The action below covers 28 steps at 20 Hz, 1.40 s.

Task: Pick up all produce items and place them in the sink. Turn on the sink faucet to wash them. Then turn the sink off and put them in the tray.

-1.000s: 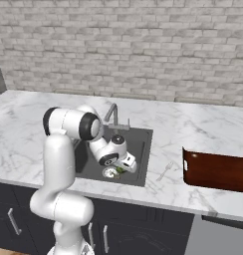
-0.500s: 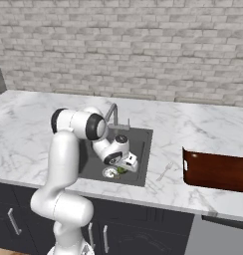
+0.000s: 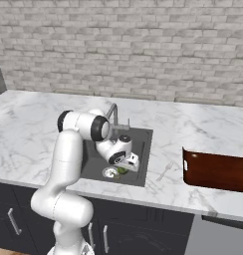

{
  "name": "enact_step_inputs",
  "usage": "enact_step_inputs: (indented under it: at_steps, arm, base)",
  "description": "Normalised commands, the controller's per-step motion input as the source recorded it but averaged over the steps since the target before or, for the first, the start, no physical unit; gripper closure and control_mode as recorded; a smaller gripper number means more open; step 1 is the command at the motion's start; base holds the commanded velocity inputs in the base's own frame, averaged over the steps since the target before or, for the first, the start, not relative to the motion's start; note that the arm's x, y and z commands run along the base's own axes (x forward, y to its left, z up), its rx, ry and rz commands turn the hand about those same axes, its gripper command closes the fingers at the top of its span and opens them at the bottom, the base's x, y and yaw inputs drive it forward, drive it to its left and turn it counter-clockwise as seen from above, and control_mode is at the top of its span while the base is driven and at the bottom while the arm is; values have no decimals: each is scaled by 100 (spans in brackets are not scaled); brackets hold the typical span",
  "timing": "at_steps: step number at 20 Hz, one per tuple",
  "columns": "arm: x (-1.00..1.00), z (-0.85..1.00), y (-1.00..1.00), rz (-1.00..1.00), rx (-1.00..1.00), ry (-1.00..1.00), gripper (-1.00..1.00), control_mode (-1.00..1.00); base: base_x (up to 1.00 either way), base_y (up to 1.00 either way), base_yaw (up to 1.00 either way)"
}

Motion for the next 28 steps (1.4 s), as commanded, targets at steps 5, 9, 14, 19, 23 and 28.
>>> enact_step_inputs:
  at_steps: [5, 9, 14, 19, 23, 28]
  arm:
    - [23, -34, 1, 5, 0, 7, 100, -100]
    - [21, -27, 8, 4, 0, 7, -100, -100]
    - [0, -1, 0, 0, 0, 0, -100, -100]
    - [-12, 12, 1, 0, 0, 0, -100, -100]
    - [-24, 25, 1, 0, 0, 0, -100, -100]
    - [-27, 45, 0, 0, 0, -1, -100, -100]
  base:
    - [0, 0, 0]
    - [0, 0, 0]
    - [0, 0, 0]
    - [0, 0, 0]
    - [0, 0, 0]
    - [0, 0, 0]
